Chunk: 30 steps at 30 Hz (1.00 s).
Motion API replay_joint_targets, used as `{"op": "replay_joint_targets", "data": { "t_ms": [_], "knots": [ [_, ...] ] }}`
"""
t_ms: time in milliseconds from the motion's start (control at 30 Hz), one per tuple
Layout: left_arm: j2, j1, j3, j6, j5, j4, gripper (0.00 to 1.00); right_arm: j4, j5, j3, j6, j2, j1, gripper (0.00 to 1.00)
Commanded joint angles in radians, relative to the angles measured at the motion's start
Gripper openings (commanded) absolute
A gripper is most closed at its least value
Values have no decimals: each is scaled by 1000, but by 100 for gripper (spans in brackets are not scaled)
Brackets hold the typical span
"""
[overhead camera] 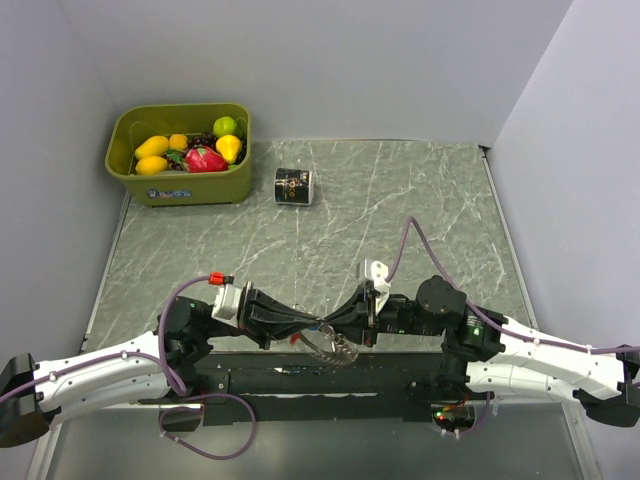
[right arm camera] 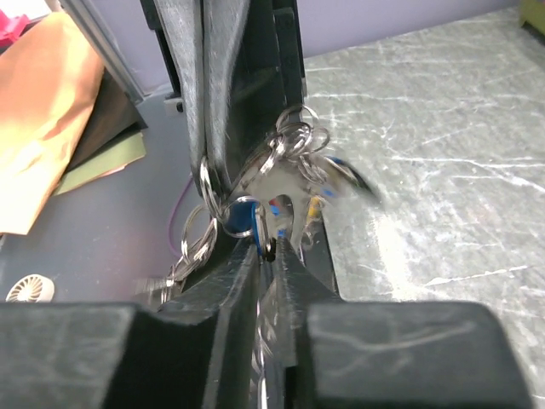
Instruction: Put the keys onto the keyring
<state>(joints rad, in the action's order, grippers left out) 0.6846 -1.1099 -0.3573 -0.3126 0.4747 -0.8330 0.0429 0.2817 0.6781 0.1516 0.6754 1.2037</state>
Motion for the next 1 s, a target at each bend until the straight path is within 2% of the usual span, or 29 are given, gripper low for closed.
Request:
{"op": "replay_joint_targets", "data": {
  "t_ms": [0,200,300,333,433,633,800,867,900,933,967],
  "knots": [
    [-16,-4,-8,-23,15,-143,1,-72,11,-25,11,-2,-1,16],
    [-17,-2,-14,0,4,-106,1,-48,28,-12,20,19,-1,16],
    [-23,-2,-22,18,-7,-54,1,-48,-7,-35,26,-13,-1,26],
    [-29,-2,-20,20,-16,-40,1,-48,-24,-49,28,-42,-1,38],
    [-46,-2,-12,41,-59,23,1,-6,-99,-69,37,-107,-1,55],
    [-16,-2,-22,92,-179,159,1,89,-269,-127,65,-270,-3,78],
    [94,-2,-43,118,-294,173,1,144,-329,-150,89,-371,-1,87],
    [188,-2,-74,132,-327,141,1,161,-334,-161,95,-390,-1,89],
    [223,-1,-87,141,-338,127,1,164,-337,-166,103,-399,-1,91],
    [299,2,-127,147,-344,117,1,167,-337,-175,105,-404,-1,99],
    [340,13,-150,150,-338,91,1,170,-338,-178,109,-407,-1,100]
  ]
}}
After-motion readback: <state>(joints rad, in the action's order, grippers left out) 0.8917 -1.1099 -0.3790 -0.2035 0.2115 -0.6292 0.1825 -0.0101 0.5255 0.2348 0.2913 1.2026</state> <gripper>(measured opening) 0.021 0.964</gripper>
